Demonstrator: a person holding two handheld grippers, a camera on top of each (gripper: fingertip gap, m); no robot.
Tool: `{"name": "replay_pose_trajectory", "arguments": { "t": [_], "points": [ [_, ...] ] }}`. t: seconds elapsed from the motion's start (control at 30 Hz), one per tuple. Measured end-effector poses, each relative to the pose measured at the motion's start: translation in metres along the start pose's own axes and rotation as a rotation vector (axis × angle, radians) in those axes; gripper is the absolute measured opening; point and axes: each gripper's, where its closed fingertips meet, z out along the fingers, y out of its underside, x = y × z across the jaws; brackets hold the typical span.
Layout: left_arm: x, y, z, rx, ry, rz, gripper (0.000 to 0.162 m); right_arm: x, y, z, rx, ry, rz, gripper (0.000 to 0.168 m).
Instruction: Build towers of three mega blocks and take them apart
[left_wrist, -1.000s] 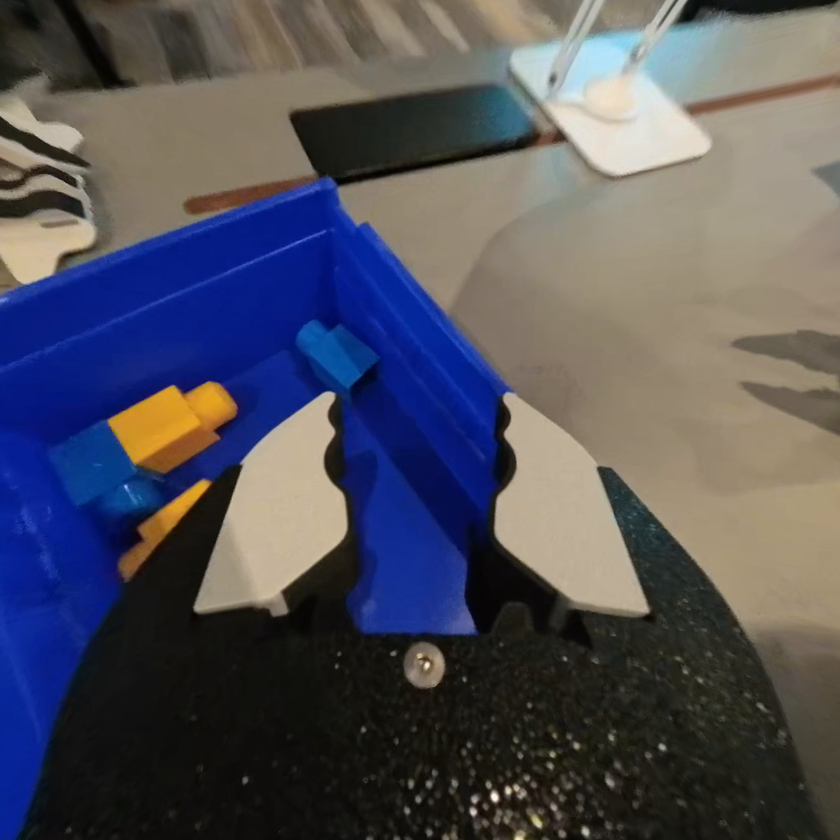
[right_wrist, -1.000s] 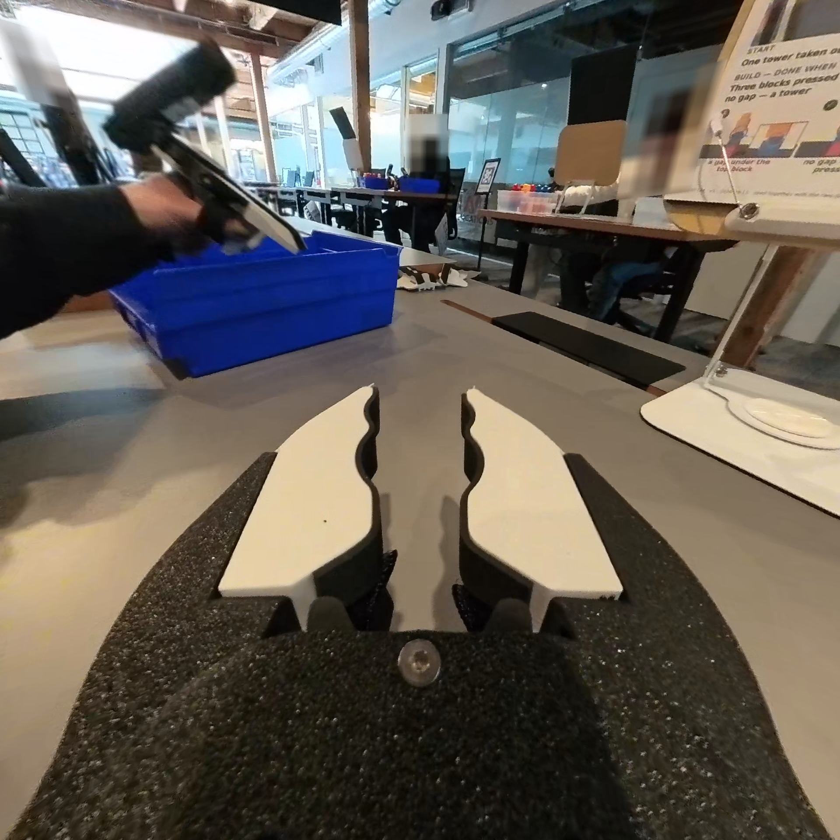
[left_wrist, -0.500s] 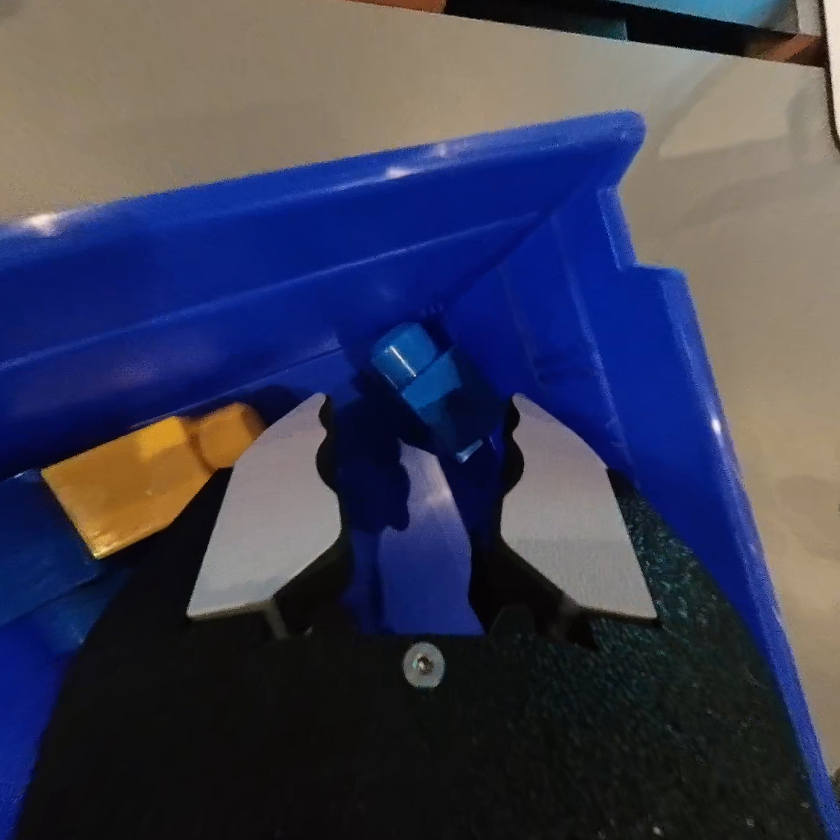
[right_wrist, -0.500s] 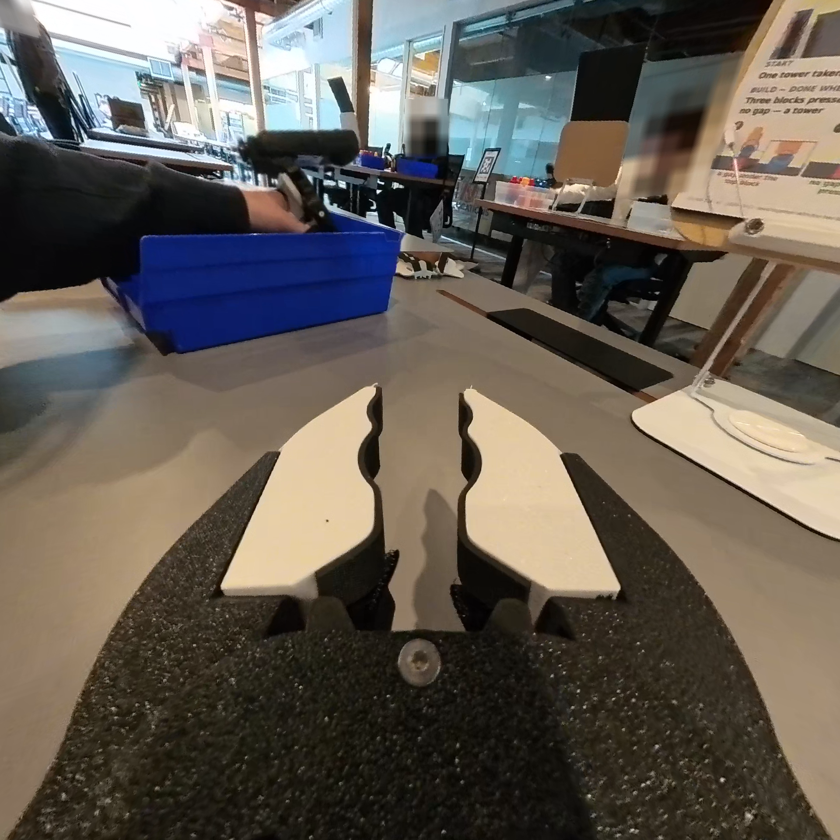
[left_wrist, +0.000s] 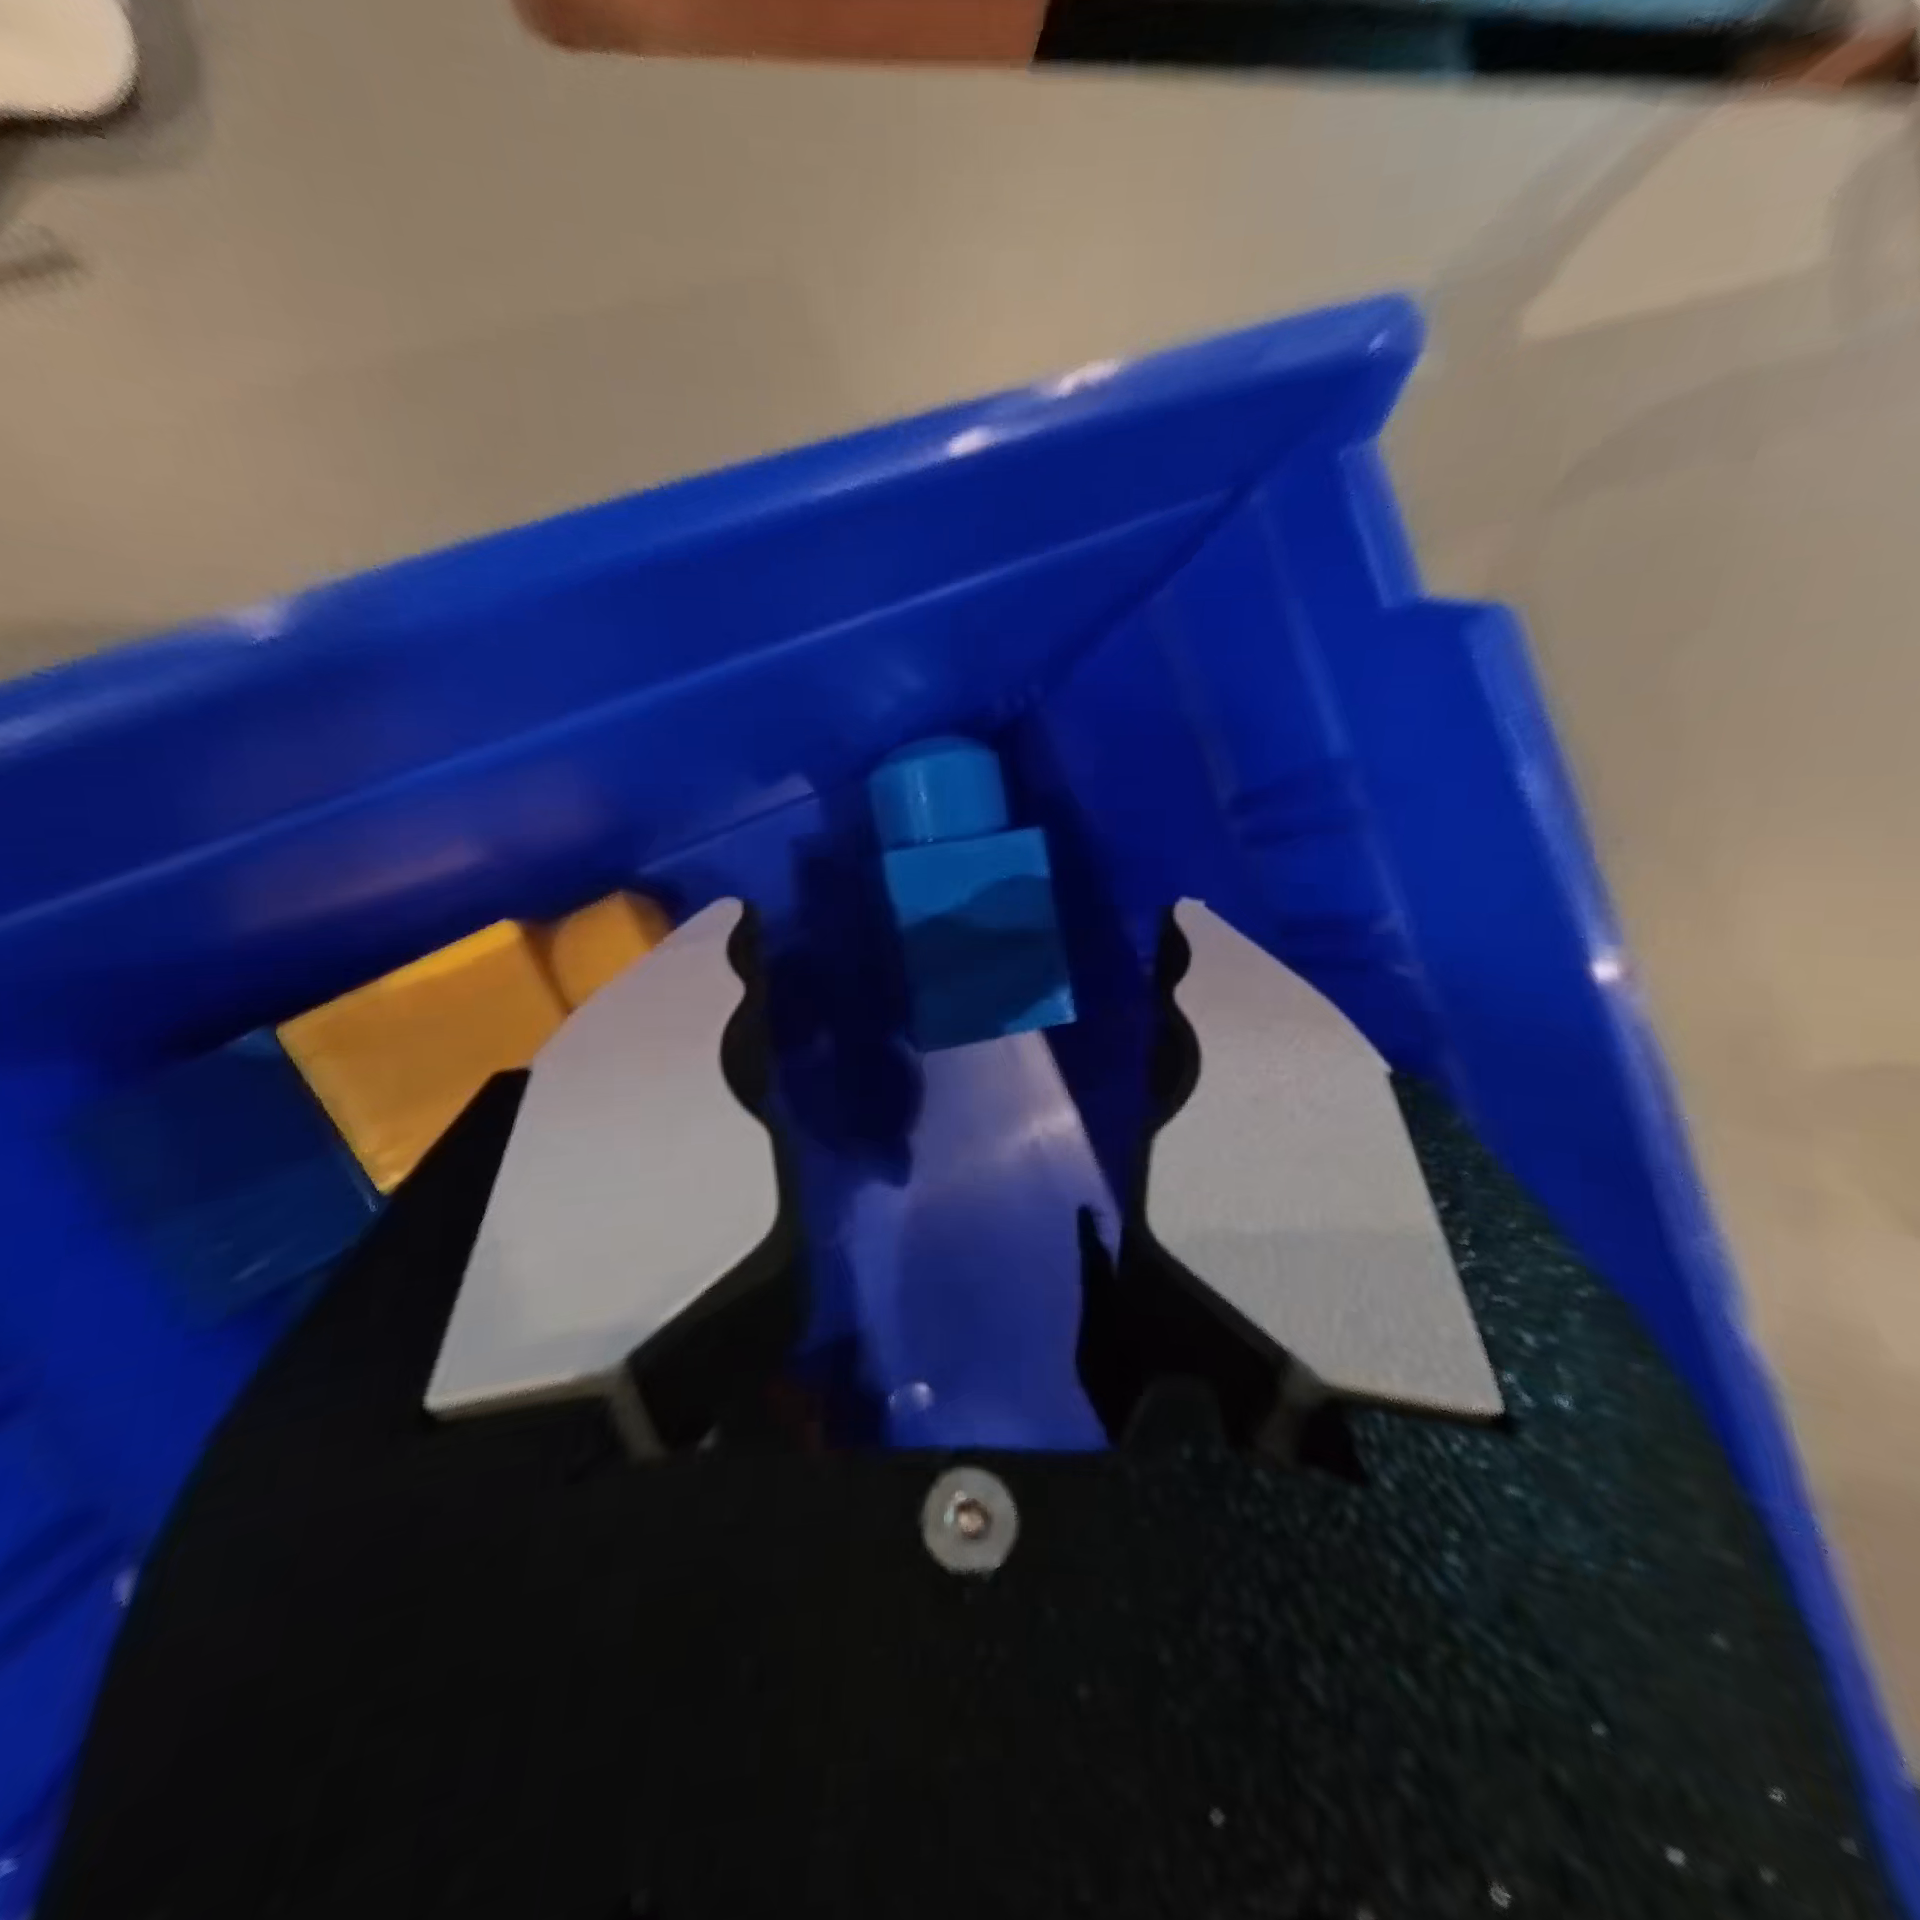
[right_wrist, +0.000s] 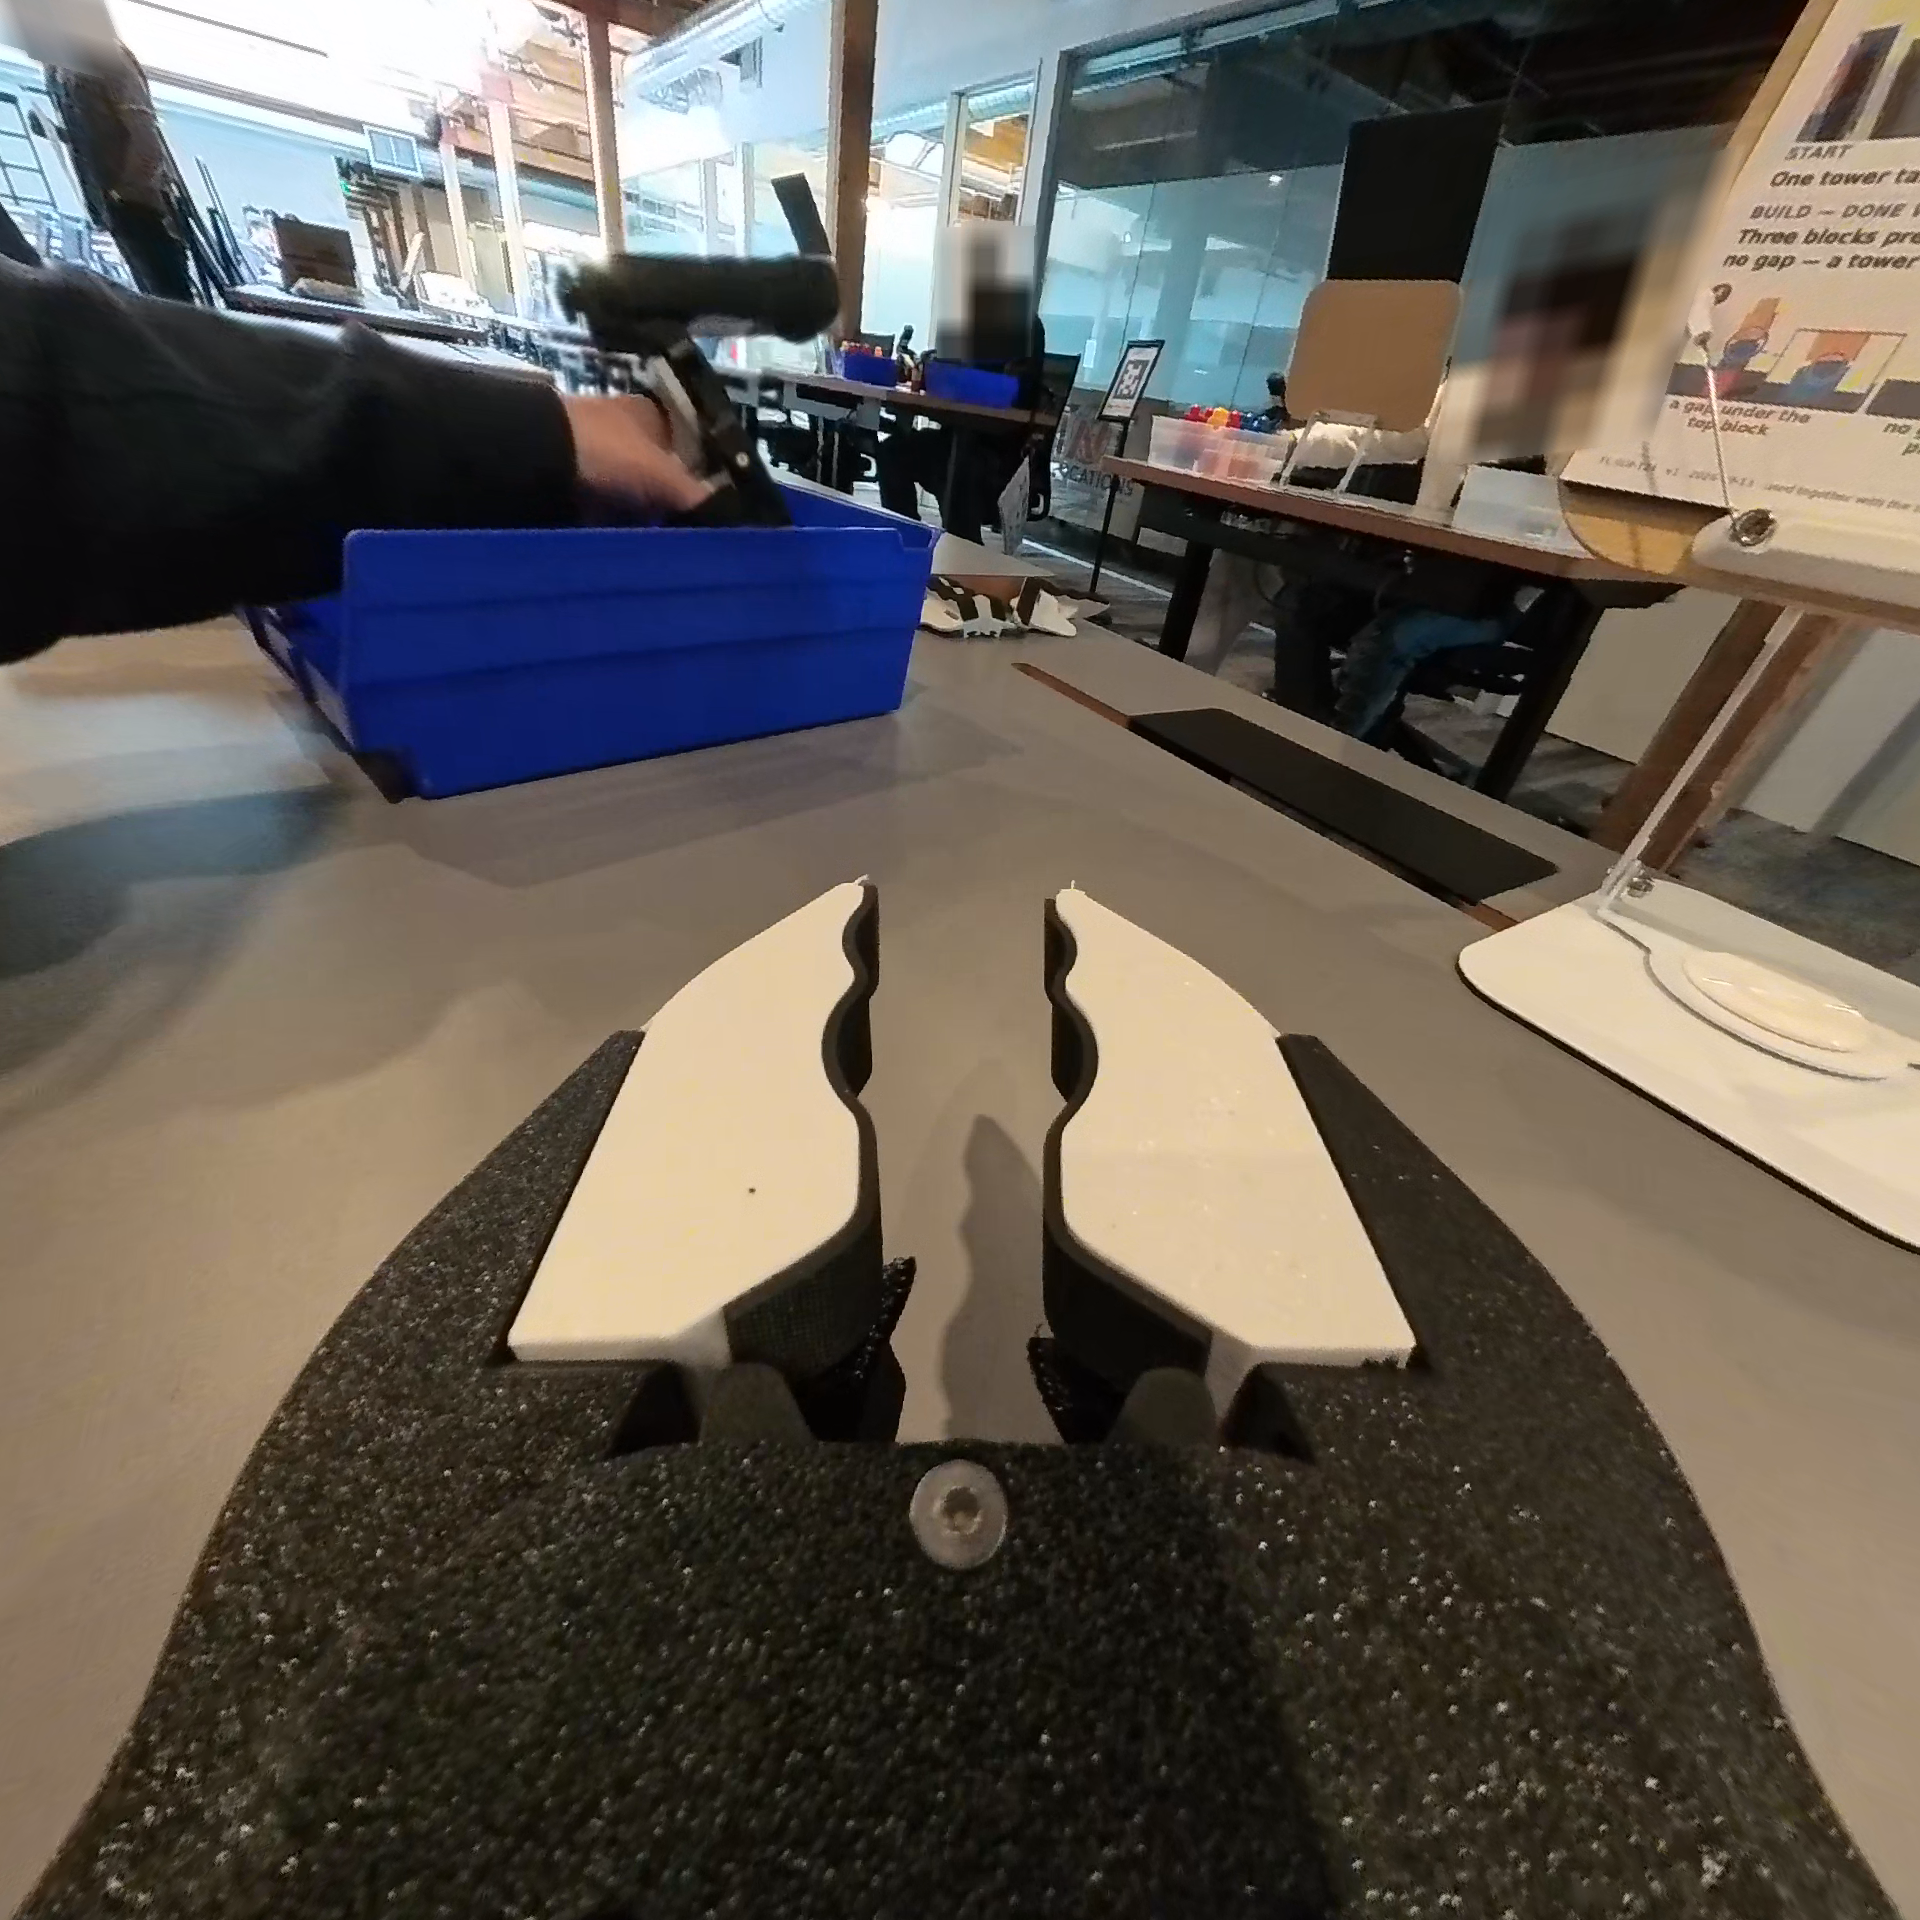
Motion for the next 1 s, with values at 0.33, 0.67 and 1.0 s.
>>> {"name": "replay_pose_trajectory", "arguments": {
  "t": [0.33, 0.67, 1.0],
  "points": [
    [0.001, 0.001, -0.013, 0.076, -0.124, 0.128, 0.036, -0.002, -0.003, -0.002, 0.018, 0.003, -0.014, 0.029],
    [0.231, 0.044, -0.132, 0.414, 0.371, 0.343, 0.036, 0.006, -0.013, -0.008, 0.077, 0.058, -0.025, 0.028],
    [0.327, 0.134, 0.001, 0.062, 0.436, 0.549, 0.037, 0.008, -0.015, -0.013, 0.094, 0.060, -0.008, 0.027]
  ]
}}
